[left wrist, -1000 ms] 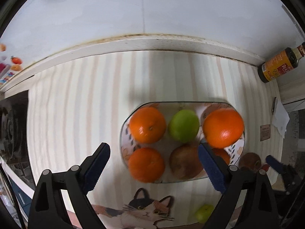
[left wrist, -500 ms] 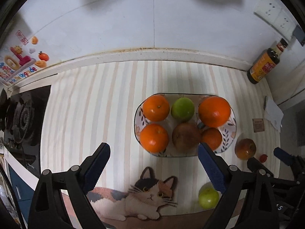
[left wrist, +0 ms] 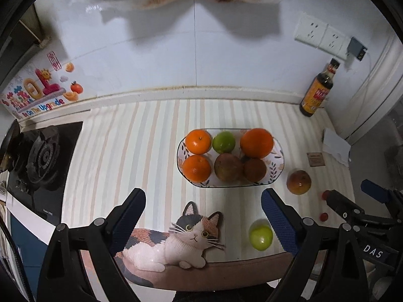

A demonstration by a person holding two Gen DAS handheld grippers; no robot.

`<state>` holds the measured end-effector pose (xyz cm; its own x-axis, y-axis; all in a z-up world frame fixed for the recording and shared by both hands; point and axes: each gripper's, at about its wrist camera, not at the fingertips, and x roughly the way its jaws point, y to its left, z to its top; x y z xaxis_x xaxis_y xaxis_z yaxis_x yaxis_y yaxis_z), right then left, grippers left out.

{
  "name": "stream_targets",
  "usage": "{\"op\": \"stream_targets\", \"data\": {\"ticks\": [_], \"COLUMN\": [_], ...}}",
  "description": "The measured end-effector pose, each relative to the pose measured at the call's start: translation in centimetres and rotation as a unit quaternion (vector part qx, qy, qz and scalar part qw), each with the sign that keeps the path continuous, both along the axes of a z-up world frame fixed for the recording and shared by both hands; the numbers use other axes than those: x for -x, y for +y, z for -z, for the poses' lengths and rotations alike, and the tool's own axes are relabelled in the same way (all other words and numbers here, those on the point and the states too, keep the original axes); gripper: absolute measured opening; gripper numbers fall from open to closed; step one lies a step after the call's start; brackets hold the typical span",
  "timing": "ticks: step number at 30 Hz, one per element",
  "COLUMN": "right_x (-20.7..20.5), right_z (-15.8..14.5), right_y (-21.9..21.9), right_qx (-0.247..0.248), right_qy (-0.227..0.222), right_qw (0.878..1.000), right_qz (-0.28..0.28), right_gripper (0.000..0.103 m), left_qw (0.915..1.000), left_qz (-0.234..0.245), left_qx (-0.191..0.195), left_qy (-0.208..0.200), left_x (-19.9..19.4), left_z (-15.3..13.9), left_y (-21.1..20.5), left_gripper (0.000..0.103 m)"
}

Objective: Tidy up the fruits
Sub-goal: 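Lift both tools back from the plate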

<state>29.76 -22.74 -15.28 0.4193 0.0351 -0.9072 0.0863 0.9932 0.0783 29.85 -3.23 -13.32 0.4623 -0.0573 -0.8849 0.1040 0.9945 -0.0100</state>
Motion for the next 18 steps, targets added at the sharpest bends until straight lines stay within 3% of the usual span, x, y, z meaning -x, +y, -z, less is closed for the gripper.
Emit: {"op": "stream_targets", "data": {"ticks": [10, 18], "right_x": [3.6, 5.1], "right_z": [-3.6, -5.1], "right_y": [0.1, -0.2], "right_qx": [-0.007, -0.009], "right_qy": [-0.028, -0.04], "right_qw": [1.0, 0.999], "right_qz": [-0.005, -0.005], "right_gripper": [0.096, 0.096], "left_qw": [0.9996, 0.9993], "left_qz": [0.015, 0.024], "left_qx": [0.015, 0.018], "left_qy": [-0.02, -0.024], "left_x": [3.5, 5.0], "left_z": [-2.9, -3.5], "left_y": [-0.5, -1.1], "left_gripper": [0.094, 0.094]}}
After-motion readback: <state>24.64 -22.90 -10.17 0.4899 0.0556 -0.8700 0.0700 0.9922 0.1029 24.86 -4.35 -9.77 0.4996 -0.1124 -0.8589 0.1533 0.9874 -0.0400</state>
